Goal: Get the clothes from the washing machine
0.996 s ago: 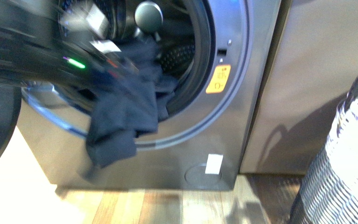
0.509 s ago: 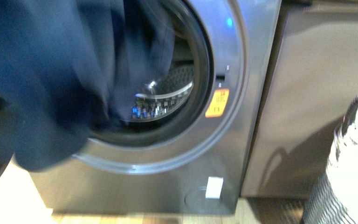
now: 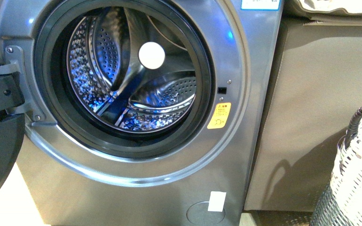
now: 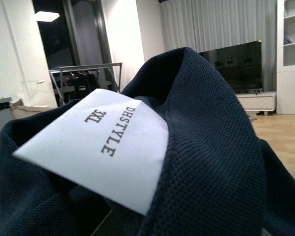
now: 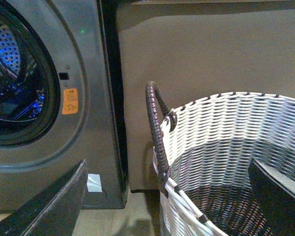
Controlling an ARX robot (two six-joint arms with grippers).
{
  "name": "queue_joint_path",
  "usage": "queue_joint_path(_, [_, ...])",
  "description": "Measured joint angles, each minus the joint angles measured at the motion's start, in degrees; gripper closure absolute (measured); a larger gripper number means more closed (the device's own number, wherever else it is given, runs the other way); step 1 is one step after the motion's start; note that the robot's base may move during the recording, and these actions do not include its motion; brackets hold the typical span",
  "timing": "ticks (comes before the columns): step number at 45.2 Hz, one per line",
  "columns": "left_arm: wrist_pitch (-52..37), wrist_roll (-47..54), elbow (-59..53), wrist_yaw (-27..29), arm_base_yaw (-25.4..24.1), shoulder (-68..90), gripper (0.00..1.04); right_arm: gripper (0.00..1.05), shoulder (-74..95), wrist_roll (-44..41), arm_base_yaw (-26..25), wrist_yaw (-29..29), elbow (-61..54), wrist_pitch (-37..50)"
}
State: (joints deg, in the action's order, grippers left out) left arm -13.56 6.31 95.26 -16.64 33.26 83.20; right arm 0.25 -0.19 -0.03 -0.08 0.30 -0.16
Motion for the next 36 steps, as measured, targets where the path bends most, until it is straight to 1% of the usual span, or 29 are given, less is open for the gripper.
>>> queue_joint_path(5, [3.41,0.81,8.17,0.24,1.99,5.57,0.89,0.07,0.00,0.00,0.00,0.02,0.00,0.00])
queue_joint_path(10, [5.92,0.52,14.84,1.14,2.25,9.62,0.89,0.07,0.00,0.00,0.00,0.02,0.00,0.00])
queue_joint_path(13, [6.34,0.33,15.87,2.14,2.10,10.10,0.89,0.07,0.00,0.00,0.00,0.00,0.00,0.00])
queue_joint_path(23, [6.45,0.26,17.14,2.69,1.68,10.12,0.89,0.07,0.00,0.20,-0.02,-0.24,-0.02,0.09])
queue_joint_path(25, [6.47,0.24,17.14,2.71,1.68,10.12,0.89,0.07,0.92,2.43,-1.68,-5.38,-0.28,4.07])
queue_joint_path(26, [6.47,0.26,17.14,2.71,1.68,10.12,0.89,0.07,1.86,4.20,-2.95,-7.21,-0.63,7.39])
queue_joint_path(27, [6.47,0.24,17.14,2.73,1.70,10.12,0.89,0.07,3.80,8.63,-5.29,-13.62,-0.72,13.11])
queue_joint_path(31, [6.47,0.15,17.16,2.67,1.70,10.12,0.89,0.07,12.24,18.99,-11.47,-27.67,-0.37,33.09])
queue_joint_path(32, [6.47,0.13,17.16,2.64,1.70,10.12,0.89,0.07,13.29,20.37,-12.09,-29.00,-0.20,35.32])
queue_joint_path(34, [6.47,0.13,17.16,2.60,1.70,10.12,0.89,0.07,17.40,25.81,-13.92,-32.89,-0.11,43.60])
queue_joint_path(36, [6.47,0.11,17.16,2.62,1.70,10.12,0.89,0.07,21.20,29.16,-15.04,-34.75,0.09,50.49])
